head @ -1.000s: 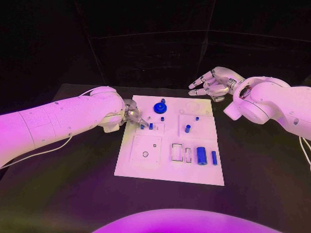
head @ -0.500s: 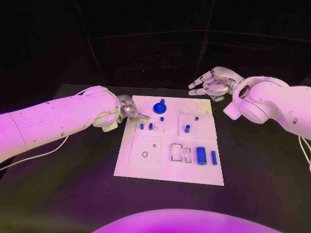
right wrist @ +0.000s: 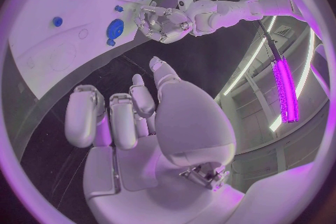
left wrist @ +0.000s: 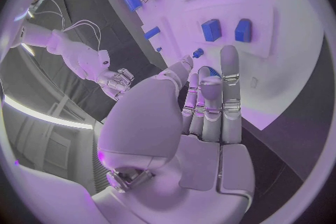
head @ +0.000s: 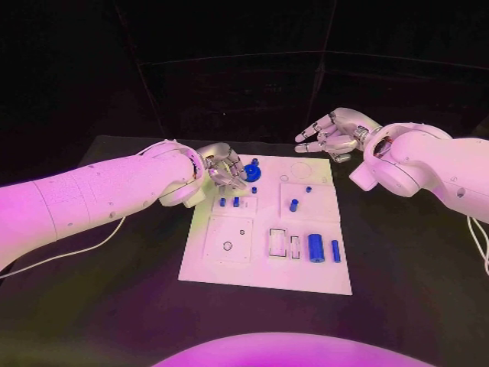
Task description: Assemble the parts on the task board
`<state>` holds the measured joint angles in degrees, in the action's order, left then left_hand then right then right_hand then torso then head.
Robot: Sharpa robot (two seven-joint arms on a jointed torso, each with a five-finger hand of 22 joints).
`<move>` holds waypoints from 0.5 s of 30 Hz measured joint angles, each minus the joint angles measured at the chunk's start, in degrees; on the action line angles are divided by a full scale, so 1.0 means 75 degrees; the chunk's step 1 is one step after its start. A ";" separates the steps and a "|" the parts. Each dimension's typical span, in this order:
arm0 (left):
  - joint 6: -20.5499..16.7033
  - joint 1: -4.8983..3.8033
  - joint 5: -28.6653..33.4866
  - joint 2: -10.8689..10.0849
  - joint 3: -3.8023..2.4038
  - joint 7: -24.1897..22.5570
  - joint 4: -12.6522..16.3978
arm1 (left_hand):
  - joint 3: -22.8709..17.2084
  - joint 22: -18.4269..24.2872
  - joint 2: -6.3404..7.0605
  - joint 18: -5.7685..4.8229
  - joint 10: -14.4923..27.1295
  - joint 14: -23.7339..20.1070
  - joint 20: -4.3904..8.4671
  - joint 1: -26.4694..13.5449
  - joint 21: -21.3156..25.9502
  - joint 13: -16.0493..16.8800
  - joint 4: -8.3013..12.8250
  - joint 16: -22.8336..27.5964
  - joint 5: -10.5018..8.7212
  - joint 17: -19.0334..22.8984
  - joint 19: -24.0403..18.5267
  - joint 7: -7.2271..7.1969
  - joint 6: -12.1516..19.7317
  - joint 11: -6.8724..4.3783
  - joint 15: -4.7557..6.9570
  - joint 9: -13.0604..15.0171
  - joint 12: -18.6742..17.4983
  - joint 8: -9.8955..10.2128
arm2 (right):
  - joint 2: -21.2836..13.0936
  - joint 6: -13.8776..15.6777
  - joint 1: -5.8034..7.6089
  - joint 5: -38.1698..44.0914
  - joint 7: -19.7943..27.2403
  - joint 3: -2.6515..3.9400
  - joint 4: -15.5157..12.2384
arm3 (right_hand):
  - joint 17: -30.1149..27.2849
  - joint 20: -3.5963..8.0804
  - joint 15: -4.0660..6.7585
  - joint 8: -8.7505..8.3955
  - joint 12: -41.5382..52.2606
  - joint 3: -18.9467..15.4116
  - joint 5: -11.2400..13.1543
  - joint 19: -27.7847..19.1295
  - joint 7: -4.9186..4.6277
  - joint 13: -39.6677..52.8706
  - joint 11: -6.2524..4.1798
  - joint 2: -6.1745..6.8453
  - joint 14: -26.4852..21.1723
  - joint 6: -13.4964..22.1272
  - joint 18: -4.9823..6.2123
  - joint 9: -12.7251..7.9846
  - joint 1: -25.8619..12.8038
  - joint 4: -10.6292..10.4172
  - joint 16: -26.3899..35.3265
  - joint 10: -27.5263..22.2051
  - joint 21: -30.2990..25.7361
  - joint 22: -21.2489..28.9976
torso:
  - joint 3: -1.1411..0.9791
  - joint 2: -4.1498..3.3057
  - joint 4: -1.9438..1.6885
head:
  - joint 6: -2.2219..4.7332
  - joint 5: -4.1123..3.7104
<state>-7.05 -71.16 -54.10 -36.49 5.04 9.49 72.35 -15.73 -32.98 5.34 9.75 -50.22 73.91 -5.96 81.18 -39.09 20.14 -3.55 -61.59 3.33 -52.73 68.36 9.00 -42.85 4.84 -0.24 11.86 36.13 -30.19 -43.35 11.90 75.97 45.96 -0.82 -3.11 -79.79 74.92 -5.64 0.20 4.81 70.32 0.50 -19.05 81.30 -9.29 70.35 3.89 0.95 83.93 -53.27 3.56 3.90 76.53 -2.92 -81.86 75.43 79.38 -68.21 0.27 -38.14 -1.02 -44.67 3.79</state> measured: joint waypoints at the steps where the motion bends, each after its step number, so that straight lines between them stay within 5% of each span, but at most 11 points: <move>1: -0.0105 0.0001 -0.0140 0.0048 0.0043 -0.0168 -0.0034 | -0.0089 0.0036 0.0056 0.0000 0.0000 -0.0041 0.0000 0.0038 0.0053 -0.0174 0.0088 0.0057 0.0000 0.0119 0.0000 0.0006 -0.0132 0.0000 -0.0041 -0.0134 -0.0134 0.0138 | 0.0006 0.0000 0.0000 0.0000 0.0001 0.0000 0.0000 | 0.0000 0.0000 0.0000 0.0000 0.0000 0.0000 0.0000 0.0000 0.0000 0.0000 0.0000 0.0000 0.0000 0.0000 0.0000 0.0000 0.0000 0.0000 0.0000 0.0000 0.0000 0.0000 | 0.0000 0.0000 0.0004 | 0.0007 -0.0001; 5: -0.0468 0.0004 -0.0814 0.0256 0.0196 -0.0690 -0.0171 | -0.0248 0.0097 0.0173 -0.0001 0.0154 -0.0059 -0.0050 -0.0031 0.0123 -0.0619 0.0248 0.0114 0.0000 0.0325 0.0071 0.0061 -0.0364 0.0128 -0.0091 -0.0420 -0.0533 0.0441 | 0.0014 0.0000 0.0000 0.0000 0.0005 0.0000 0.0002 | 0.0000 0.0000 0.0000 0.0000 0.0000 0.0000 0.0000 0.0000 0.0000 0.0000 0.0000 0.0000 0.0000 0.0000 0.0000 0.0000 0.0000 0.0000 0.0000 0.0000 0.0000 0.0000 | 0.0000 -0.0006 0.0012 | 0.0030 -0.0037; 10: -0.0708 0.0024 -0.1617 0.0510 0.0351 -0.0978 -0.0375 | -0.0357 0.0031 0.0307 -0.0001 0.0172 0.0691 -0.0056 -0.0166 -0.0060 -0.1050 0.0327 -0.0941 0.0000 -0.0695 0.0548 0.0066 -0.0598 0.0134 -0.0080 -0.0694 -0.0796 0.0718 | 0.0026 -0.0003 0.0000 0.0000 0.0007 0.0000 0.0005 | -0.0001 0.0000 0.0000 0.0000 0.0000 0.0000 0.0000 0.0000 0.0000 0.0001 0.0000 0.0000 0.0000 0.0000 0.0000 0.0000 0.0000 0.0000 0.0000 0.0000 0.0000 0.0000 | 0.0004 -0.0011 0.0012 | 0.0043 -0.0078; 15: -0.0765 0.0035 -0.2200 0.0701 0.0393 -0.1015 -0.0542 | -0.0406 -0.0716 0.0374 -0.0001 0.0115 0.1131 -0.0024 -0.0232 -0.0815 -0.1333 0.0377 -0.1681 0.0000 -0.1474 0.1044 0.0015 -0.0653 0.0102 -0.0049 -0.0902 -0.0920 0.0982 | 0.0040 -0.0006 0.0000 0.0000 0.0009 0.0000 0.0005 | -0.0001 0.0000 0.0000 0.0000 0.0000 0.0000 0.0000 0.0000 0.0000 0.0001 0.0000 0.0000 0.0000 0.0000 0.0000 0.0000 0.0000 0.0000 0.0000 0.0000 0.0000 0.0000 | 0.0004 -0.0011 0.0011 | 0.0045 -0.0100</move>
<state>-12.79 -70.89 -70.60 -31.23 7.99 1.88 68.28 -18.78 -38.35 8.14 9.74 -49.35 82.39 -6.14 79.44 -45.20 10.14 -0.72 -74.19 3.33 -63.79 76.20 9.11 -47.74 5.60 -0.61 5.10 29.23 -22.82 -43.05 11.85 75.97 45.96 -0.75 -3.11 -79.75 74.92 -5.64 0.20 4.81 70.32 0.50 -19.05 81.30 -9.29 70.35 3.89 0.95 83.93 -53.27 3.55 3.90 76.53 -2.92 -81.86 75.43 79.38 -68.21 0.30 -38.22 -0.93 -44.34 3.04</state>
